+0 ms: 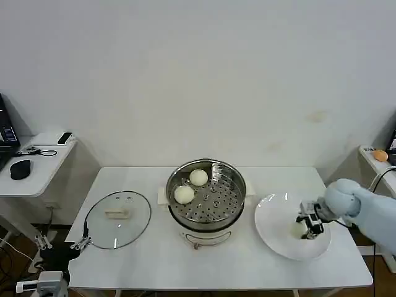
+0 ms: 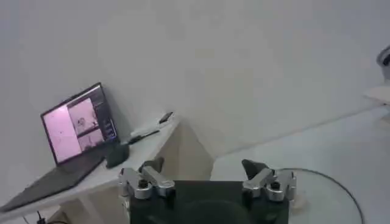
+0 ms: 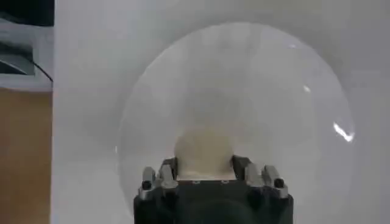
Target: Take steamed baozi put them in steamer then cover it.
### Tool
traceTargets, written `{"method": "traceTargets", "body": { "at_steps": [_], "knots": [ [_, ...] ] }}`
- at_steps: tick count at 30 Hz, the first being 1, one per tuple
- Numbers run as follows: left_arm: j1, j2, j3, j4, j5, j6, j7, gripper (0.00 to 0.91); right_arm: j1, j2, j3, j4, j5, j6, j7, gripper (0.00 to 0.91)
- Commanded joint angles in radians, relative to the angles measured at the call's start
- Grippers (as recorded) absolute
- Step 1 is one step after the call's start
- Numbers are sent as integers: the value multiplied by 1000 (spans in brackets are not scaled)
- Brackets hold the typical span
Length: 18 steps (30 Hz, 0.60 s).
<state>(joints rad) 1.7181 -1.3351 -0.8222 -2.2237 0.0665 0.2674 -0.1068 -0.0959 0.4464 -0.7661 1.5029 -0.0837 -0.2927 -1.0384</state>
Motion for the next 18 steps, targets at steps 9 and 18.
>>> {"method": "traceTargets", "body": {
  "at_steps": [9,18],
  "knots": [
    [2,-5,0,-11,0,-2,0,907,467,88,-91,-51,131,17,-53,615],
    [6,-13,-3,-3,3,-8,-1,907,693,290,-253,-54,196,18,-45,625]
  ]
}}
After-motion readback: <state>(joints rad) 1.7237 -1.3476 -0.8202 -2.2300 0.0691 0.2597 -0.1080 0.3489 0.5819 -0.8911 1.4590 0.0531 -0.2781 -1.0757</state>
